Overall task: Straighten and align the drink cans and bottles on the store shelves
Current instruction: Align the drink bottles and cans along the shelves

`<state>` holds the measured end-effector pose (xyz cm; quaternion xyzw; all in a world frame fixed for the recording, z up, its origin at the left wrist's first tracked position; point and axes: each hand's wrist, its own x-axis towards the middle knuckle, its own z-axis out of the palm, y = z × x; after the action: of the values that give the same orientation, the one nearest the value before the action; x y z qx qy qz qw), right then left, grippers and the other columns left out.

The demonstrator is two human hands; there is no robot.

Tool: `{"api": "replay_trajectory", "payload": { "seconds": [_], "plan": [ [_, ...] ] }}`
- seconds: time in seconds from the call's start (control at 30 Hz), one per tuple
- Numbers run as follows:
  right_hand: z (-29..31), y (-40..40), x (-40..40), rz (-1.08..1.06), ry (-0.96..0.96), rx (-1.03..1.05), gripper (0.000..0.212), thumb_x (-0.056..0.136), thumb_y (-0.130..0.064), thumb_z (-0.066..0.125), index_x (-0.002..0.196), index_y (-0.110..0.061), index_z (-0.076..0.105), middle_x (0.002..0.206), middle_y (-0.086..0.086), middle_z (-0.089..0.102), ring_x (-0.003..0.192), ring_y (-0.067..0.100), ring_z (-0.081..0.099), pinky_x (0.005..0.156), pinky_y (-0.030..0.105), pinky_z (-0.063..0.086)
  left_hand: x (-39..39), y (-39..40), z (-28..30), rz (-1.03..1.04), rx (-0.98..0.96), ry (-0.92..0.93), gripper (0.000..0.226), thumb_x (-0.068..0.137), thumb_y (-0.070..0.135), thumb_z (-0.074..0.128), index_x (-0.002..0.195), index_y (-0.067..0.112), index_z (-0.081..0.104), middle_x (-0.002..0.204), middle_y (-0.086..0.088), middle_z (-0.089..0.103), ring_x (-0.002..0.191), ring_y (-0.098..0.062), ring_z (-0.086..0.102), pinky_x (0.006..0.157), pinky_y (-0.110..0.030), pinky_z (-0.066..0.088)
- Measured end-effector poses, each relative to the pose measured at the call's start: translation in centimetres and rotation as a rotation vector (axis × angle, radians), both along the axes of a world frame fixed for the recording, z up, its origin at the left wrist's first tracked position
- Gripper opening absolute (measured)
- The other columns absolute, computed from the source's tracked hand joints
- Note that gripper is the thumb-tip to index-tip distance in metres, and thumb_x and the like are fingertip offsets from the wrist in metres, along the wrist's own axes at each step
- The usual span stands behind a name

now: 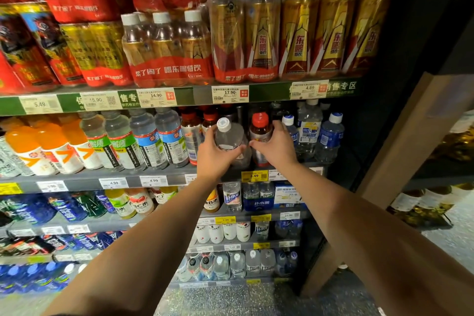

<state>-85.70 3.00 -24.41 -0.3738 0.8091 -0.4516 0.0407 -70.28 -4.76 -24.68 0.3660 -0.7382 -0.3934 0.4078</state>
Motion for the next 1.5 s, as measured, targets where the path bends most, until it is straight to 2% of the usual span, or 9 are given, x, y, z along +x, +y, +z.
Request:
{"api": "replay_trajectory", "payload": {
  "seconds": [0.33, 0.5, 0.67, 0.8, 0.93, 1.07, 1.17, 1.33, 1.5],
  "plan": [
    [0.6, -1.8, 0.9, 0.042, -0.163, 0.003, 0.062, 0.07, -0.036, 0.085, 0.118, -0.014, 0.053, 0.12, 0.007, 0.061, 0.109, 0.026, 0.06, 0.087, 0.035, 0.046, 3.2, -1.0, 0.7, 0.156, 0.045, 0.203, 0.061, 0.07, 0.042, 0.083, 0.121, 0.019, 0.056, 0.111, 0.006, 0.067, 0.101, -0.007, 0.064, 0.093, -0.032, 0.053],
    [-1.1, -3.1, 0.8, 0.129, -0.227, 0.281, 0.061, 0.071, -0.031, 0.085, 0.12, -0.012, 0.055, 0.118, 0.009, 0.066, 0.103, 0.028, 0.065, 0.09, 0.045, 0.054, 4.8, -2.0, 0.1, 0.224, 0.09, 0.21, 0.072, 0.067, 0.048, 0.082, 0.127, 0.019, 0.055, 0.117, 0.005, 0.066, 0.106, -0.01, 0.063, 0.097, -0.039, 0.052],
    [-3.1, -5.1, 0.7, 0.148, -0.252, 0.331, 0.062, 0.068, -0.028, 0.086, 0.119, -0.013, 0.054, 0.117, 0.01, 0.066, 0.097, 0.028, 0.068, 0.082, 0.047, 0.058, 6.0, -2.5, -0.2, 0.194, 0.116, 0.193, 0.073, 0.065, 0.047, 0.085, 0.127, 0.024, 0.053, 0.116, 0.007, 0.065, 0.106, -0.009, 0.063, 0.098, -0.035, 0.052],
    [-3.4, -6.2, 1.8, 0.161, -0.224, 0.303, 0.048, 0.079, -0.02, 0.078, 0.121, -0.013, 0.056, 0.117, 0.011, 0.067, 0.097, 0.03, 0.069, 0.083, 0.047, 0.058, 6.2, -2.5, -0.2, 0.161, 0.121, 0.188, 0.076, 0.063, 0.045, 0.087, 0.127, 0.02, 0.054, 0.114, 0.007, 0.067, 0.105, -0.008, 0.064, 0.097, -0.036, 0.053],
    [-3.5, -6.0, 2.1, 0.15, -0.196, 0.292, 0.039, 0.091, -0.021, 0.064, 0.128, -0.012, 0.054, 0.12, 0.009, 0.065, 0.103, 0.029, 0.065, 0.091, 0.042, 0.053, 6.2, -2.4, 0.0, 0.145, 0.11, 0.178, 0.08, 0.06, 0.05, 0.086, 0.128, 0.023, 0.054, 0.116, 0.008, 0.066, 0.107, -0.008, 0.063, 0.097, -0.037, 0.053],
    [-3.7, -5.8, 1.4, 0.168, -0.333, 0.268, 0.056, 0.093, -0.007, 0.056, 0.146, -0.008, 0.037, 0.124, 0.016, 0.062, 0.113, 0.032, 0.061, 0.099, 0.048, 0.049, 5.6, -1.6, 0.1, 0.139, 0.091, 0.154, 0.083, 0.06, 0.051, 0.086, 0.131, 0.023, 0.053, 0.118, 0.008, 0.066, 0.109, -0.007, 0.062, 0.097, -0.036, 0.053],
    [-2.9, -4.3, 1.9, 0.178, -0.358, 0.281, 0.055, 0.096, -0.008, 0.052, 0.148, -0.008, 0.034, 0.126, 0.013, 0.062, 0.114, 0.029, 0.059, 0.102, 0.042, 0.046, 4.7, -0.5, 0.5, 0.098, 0.061, 0.126, 0.079, 0.063, 0.047, 0.086, 0.129, 0.021, 0.054, 0.117, 0.008, 0.066, 0.107, -0.006, 0.062, 0.095, -0.03, 0.053],
    [-2.3, -1.4, 1.4, 0.108, -0.33, 0.162, 0.034, 0.097, -0.01, 0.053, 0.13, -0.008, 0.054, 0.115, 0.013, 0.066, 0.106, 0.03, 0.061, 0.093, 0.04, 0.048, 1.7, 1.9, 1.7, 0.023, 0.026, 0.086, 0.065, 0.067, 0.037, 0.088, 0.121, 0.029, 0.052, 0.107, 0.019, 0.06, 0.098, 0.005, 0.057, 0.082, -0.008, 0.042],
    [-2.1, 0.9, -0.8, 0.061, -0.335, 0.073, 0.022, 0.094, -0.009, 0.05, 0.111, -0.011, 0.064, 0.101, 0.008, 0.068, 0.089, 0.027, 0.061, 0.083, 0.041, 0.05, -2.4, 3.9, 2.3, 0.008, 0.01, 0.051, 0.072, 0.071, 0.035, 0.086, 0.131, 0.021, 0.05, 0.112, 0.014, 0.053, 0.106, -0.005, 0.053, 0.089, -0.017, 0.04]
  ]
}}
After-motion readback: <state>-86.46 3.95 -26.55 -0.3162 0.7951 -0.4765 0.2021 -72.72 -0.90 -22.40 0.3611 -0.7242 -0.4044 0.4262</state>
